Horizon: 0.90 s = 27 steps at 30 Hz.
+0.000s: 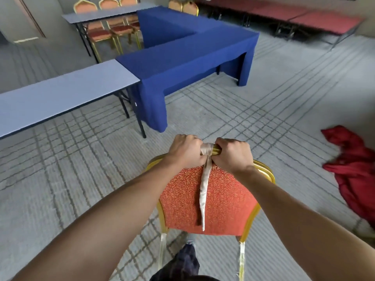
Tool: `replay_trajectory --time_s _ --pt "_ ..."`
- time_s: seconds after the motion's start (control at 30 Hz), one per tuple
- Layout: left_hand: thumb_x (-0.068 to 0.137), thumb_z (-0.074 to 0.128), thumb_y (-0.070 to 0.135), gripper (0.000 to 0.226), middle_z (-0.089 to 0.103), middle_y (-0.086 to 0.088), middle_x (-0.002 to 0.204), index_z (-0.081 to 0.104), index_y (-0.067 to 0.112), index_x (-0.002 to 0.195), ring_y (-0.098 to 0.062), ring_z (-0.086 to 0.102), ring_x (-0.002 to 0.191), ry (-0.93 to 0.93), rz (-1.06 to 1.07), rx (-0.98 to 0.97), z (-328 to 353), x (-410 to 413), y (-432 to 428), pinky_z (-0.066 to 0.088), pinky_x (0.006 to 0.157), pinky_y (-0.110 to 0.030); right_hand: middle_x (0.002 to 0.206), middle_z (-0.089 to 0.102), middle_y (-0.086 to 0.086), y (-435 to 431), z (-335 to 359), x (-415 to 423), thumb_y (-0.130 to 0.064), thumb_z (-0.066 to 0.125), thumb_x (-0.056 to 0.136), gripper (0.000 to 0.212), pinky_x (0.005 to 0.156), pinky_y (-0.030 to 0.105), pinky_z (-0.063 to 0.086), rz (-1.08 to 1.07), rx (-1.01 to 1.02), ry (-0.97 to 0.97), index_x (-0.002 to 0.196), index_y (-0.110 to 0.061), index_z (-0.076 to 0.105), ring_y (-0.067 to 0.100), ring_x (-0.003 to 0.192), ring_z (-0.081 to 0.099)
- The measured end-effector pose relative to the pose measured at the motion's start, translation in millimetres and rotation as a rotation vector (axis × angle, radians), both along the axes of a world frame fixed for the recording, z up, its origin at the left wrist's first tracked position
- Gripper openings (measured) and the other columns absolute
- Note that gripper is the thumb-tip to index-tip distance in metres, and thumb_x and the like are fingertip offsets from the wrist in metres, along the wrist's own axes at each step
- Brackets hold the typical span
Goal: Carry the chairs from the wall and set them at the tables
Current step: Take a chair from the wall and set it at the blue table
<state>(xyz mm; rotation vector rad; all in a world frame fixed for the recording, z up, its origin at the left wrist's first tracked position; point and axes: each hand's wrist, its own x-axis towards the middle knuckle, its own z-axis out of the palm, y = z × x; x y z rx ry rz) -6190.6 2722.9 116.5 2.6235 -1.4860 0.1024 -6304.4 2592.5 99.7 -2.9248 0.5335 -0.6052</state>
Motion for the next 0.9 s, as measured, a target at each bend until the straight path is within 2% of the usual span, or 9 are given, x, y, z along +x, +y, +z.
replay_trajectory --time_s 0.17,0.43,0.53,0.63,0.73,0.9 --pt "0.077 0.060 0.040 0.028 0.069 -0.005 0.089 0.067 0.014 0.084 -0.029 0.065 0.084 0.015 -0.160 0.031 14.5 57.5 -109.6 0.049 0.077 -0.038 0.064 0.063 -0.002 -88.2 17.7 37.8 -0.027 0.061 0.072 0.019 0.055 0.027 0.031 -0.157 0.023 0.077 0.071 -0.024 0.043 0.029 0.060 0.060" --pt "0.078 0.059 0.039 0.025 0.069 -0.004 0.082 0.067 0.016 0.079 -0.027 0.064 0.076 -0.034 -0.312 0.025 15.1 140.4 -287.4 0.044 0.070 -0.035 0.070 0.065 -0.002 -245.7 23.6 106.8 -0.031 0.059 0.074 0.014 0.057 0.028 0.032 -0.302 0.032 0.131 0.073 -0.023 0.047 0.028 0.065 0.062" --pt "0.080 0.057 0.040 0.025 0.068 -0.003 0.082 0.066 0.017 0.079 -0.026 0.064 0.076 -0.056 -0.343 0.044 8.6 171.0 -355.1 0.041 0.068 -0.034 0.072 0.066 -0.004 -311.6 12.3 134.6 -0.035 0.059 0.073 0.014 0.058 0.029 0.032 -0.319 0.044 0.148 0.075 -0.023 0.052 0.027 0.067 0.063" --pt "0.083 0.055 0.039 0.025 0.067 -0.004 0.082 0.066 0.016 0.079 -0.028 0.064 0.078 -0.036 -0.368 0.067 5.4 199.6 -426.9 0.046 0.074 -0.037 0.073 0.065 -0.004 -384.7 4.8 164.3 -0.037 0.062 0.073 0.018 0.058 0.029 0.034 -0.340 0.084 0.175 0.074 -0.024 0.050 0.026 0.070 0.064" --pt "0.083 0.056 0.038 0.026 0.069 -0.005 0.089 0.068 0.015 0.087 -0.028 0.065 0.084 -0.042 -0.370 0.092 12.6 227.0 -505.1 0.045 0.079 -0.039 0.075 0.065 -0.004 -460.1 10.3 192.9 -0.037 0.059 0.075 0.017 0.060 0.029 0.035 -0.338 0.111 0.195 0.076 -0.024 0.049 0.025 0.072 0.063" --pt "0.084 0.057 0.036 0.023 0.069 -0.006 0.086 0.068 0.015 0.086 -0.029 0.064 0.080 -0.041 -0.401 0.063 20.8 272.3 -617.2 0.043 0.073 -0.037 0.070 0.059 -0.005 -571.6 20.9 237.2 -0.038 0.060 0.075 0.019 0.060 0.029 0.031 -0.357 0.099 0.206 0.076 -0.024 0.047 0.024 0.068 0.059"
